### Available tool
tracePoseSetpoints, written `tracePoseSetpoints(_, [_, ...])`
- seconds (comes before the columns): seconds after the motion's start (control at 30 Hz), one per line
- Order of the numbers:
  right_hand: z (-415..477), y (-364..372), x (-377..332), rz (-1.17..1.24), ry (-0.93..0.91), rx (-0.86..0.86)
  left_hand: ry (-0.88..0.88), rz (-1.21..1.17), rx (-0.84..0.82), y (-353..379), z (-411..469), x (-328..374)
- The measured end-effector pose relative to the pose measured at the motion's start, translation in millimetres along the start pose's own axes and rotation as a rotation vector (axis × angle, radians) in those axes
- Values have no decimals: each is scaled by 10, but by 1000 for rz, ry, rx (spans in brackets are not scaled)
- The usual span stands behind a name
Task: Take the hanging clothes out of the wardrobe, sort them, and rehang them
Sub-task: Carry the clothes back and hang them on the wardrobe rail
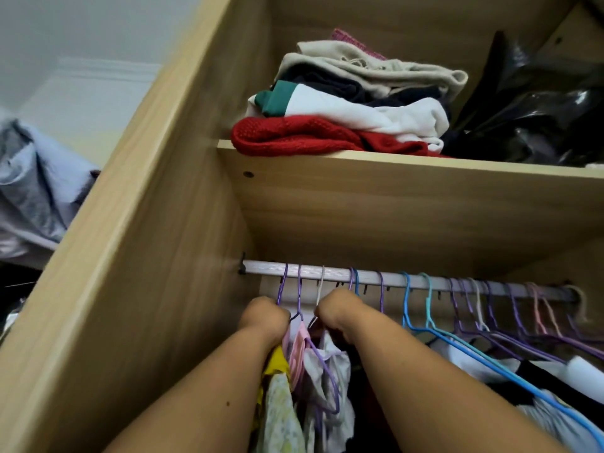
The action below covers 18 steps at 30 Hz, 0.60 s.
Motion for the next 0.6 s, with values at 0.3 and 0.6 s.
tracePoseSetpoints(0.3, [-458,-516,-114,-287,-421,398,175,98,76,-229,-299,414])
tracePoseSetpoints(0.6, [-1614,-1500,603,-586,-600,794,758,304,224,234,-1726,1520])
Point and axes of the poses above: each hand's wrist, its own z-axis towards the middle knuckle, its own y-axis out of the palm, x = y × z, the point moved 6 cm from there along z, towards the middle knuckle
